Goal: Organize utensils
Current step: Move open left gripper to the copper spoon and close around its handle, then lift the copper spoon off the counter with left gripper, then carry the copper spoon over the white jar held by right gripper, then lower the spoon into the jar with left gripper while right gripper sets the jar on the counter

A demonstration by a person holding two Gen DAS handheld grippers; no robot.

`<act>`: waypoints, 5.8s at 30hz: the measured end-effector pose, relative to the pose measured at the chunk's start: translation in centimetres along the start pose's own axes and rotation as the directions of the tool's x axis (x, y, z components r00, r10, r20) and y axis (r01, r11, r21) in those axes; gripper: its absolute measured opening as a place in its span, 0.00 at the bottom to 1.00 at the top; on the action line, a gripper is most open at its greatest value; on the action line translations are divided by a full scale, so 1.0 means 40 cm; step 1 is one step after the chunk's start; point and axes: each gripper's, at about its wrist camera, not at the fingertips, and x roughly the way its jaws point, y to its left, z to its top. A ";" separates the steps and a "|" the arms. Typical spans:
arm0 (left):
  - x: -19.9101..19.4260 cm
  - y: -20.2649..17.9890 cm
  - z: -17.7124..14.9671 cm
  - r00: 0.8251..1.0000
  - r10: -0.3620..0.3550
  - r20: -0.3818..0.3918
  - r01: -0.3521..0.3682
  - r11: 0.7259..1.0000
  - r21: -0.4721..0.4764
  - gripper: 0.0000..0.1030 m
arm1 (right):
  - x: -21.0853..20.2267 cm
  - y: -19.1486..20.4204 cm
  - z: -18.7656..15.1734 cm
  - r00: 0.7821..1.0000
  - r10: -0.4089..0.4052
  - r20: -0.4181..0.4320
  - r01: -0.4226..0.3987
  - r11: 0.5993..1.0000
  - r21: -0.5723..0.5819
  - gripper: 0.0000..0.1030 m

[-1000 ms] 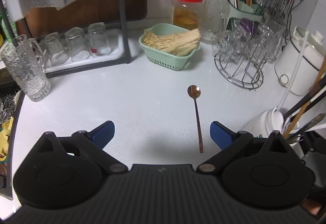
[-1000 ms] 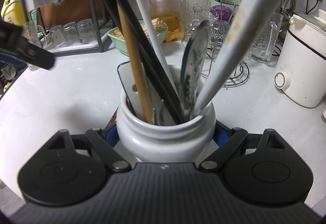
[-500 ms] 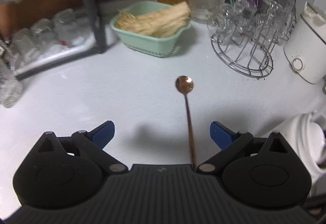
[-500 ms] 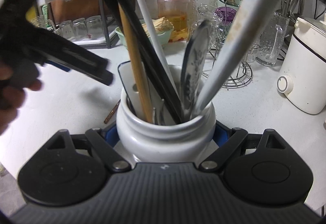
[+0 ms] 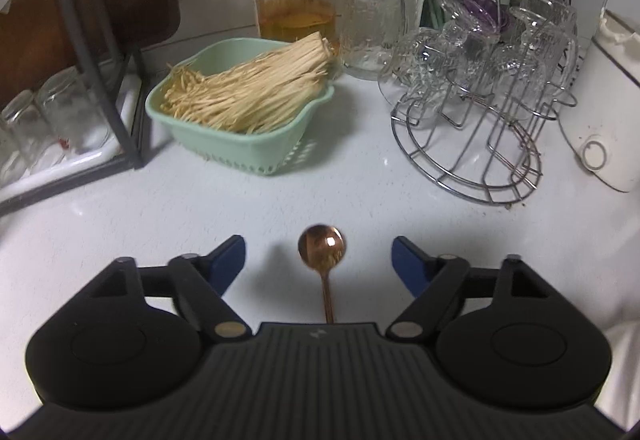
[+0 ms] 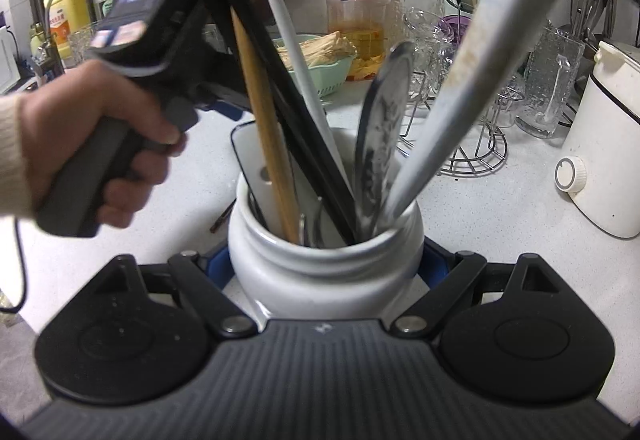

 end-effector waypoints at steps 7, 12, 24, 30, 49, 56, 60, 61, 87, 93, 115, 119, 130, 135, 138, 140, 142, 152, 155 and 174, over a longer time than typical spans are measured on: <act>0.055 0.004 0.005 0.999 -0.009 -0.047 0.008 1.000 -0.016 0.55 | -0.002 -0.006 -0.001 1.000 0.018 0.002 -0.018 1.000 -0.013 0.88; 0.068 -0.003 0.001 0.998 -0.010 -0.056 0.009 1.000 -0.016 0.50 | -0.004 -0.007 -0.003 1.000 0.025 0.004 -0.025 0.999 -0.020 0.88; 0.059 -0.015 0.012 0.995 -0.009 -0.095 0.010 1.000 0.008 0.32 | -0.004 -0.009 -0.004 1.000 0.028 0.004 -0.028 0.999 -0.022 0.88; -0.002 0.022 0.005 0.996 -0.041 -0.073 0.038 0.998 -0.046 0.32 | -0.003 -0.006 -0.002 1.000 0.020 0.001 -0.020 1.000 -0.022 0.88; -0.349 0.118 -0.098 0.993 -0.114 0.039 0.120 0.976 -0.183 0.32 | 0.026 0.035 0.020 1.000 -0.013 -0.001 0.013 1.000 0.004 0.88; -0.433 0.117 -0.142 0.989 -0.132 0.072 0.142 0.978 -0.154 0.32 | 0.035 0.054 0.027 1.000 -0.020 0.005 0.019 1.000 0.007 0.89; -0.462 0.140 -0.146 0.986 -0.140 0.091 0.153 0.976 -0.158 0.32 | 0.041 0.064 0.029 1.000 -0.027 0.013 0.027 1.000 0.010 0.89; -0.468 0.147 -0.144 0.985 -0.144 0.093 0.158 0.974 -0.161 0.32 | 0.042 0.067 0.029 0.999 -0.030 0.014 0.030 0.999 0.013 0.89; -0.819 0.136 0.024 0.919 -0.286 0.271 0.310 0.949 -0.053 0.32 | 0.047 0.090 0.030 0.997 -0.074 0.016 0.073 0.997 0.032 0.89; -0.866 0.088 0.062 0.877 -0.352 0.325 0.370 0.929 0.009 0.32 | 0.048 0.090 0.032 0.997 -0.074 0.012 0.073 0.997 0.031 0.89; -0.645 -0.083 0.110 0.906 -0.338 0.255 0.292 0.935 0.203 0.32 | 0.053 0.093 0.039 0.999 -0.032 0.013 0.032 0.999 0.007 0.89; -0.602 -0.092 0.084 0.911 -0.343 0.230 0.297 0.931 0.213 0.32 | 0.052 0.089 0.038 1.000 -0.021 0.019 0.021 1.000 -0.002 0.89; -0.520 -0.088 0.076 0.936 -0.347 0.056 0.331 0.924 0.192 0.32 | 0.052 0.092 0.039 1.000 -0.014 0.021 0.014 1.000 -0.011 0.89; -0.496 -0.080 0.087 0.936 -0.352 -0.029 0.352 0.921 0.166 0.32 | 0.057 0.095 0.042 1.000 -0.011 0.025 0.011 1.000 -0.014 0.89; -0.489 -0.078 0.092 0.941 -0.336 -0.044 0.338 0.926 0.167 0.32 | 0.065 0.101 0.047 0.999 -0.008 0.032 0.009 1.000 -0.015 0.89; -0.485 -0.075 0.097 0.943 -0.329 -0.053 0.333 0.928 0.165 0.32 | 0.071 0.107 0.052 0.999 -0.008 0.035 0.008 1.000 -0.016 0.89; -0.482 -0.067 0.102 0.944 -0.324 -0.058 0.329 0.929 0.170 0.33 | 0.076 0.112 0.057 0.999 -0.006 0.035 0.006 1.000 -0.018 0.89; -0.485 -0.004 0.129 0.958 -0.285 -0.034 0.287 0.953 0.096 0.63 | 0.109 0.131 0.087 0.999 -0.003 0.038 0.003 1.000 -0.019 0.88; -0.504 0.007 0.134 0.960 -0.281 -0.010 0.281 0.956 0.083 0.65 | 0.114 0.135 0.092 0.999 -0.008 0.034 0.008 1.000 -0.015 0.88; -0.784 0.093 0.132 0.961 -0.186 0.207 0.193 0.981 -0.017 0.96 | 0.008 0.135 0.136 0.999 -0.001 0.034 0.000 0.999 0.033 1.00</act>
